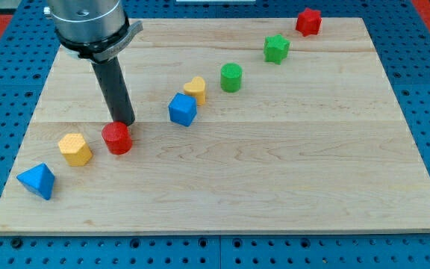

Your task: Push the yellow hexagon to the bottom side of the red circle

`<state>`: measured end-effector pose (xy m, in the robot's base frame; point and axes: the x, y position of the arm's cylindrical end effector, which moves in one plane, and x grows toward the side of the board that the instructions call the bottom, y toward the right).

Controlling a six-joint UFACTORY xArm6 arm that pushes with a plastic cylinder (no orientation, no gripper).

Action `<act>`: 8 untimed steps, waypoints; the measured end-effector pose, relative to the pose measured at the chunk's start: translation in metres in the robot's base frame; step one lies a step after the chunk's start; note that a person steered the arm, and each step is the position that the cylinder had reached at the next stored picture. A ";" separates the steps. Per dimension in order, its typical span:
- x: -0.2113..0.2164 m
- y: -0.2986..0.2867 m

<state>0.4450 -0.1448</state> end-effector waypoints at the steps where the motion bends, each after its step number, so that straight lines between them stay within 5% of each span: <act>1: 0.010 -0.018; 5: 0.029 -0.142; 8: 0.056 -0.040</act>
<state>0.5013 -0.1844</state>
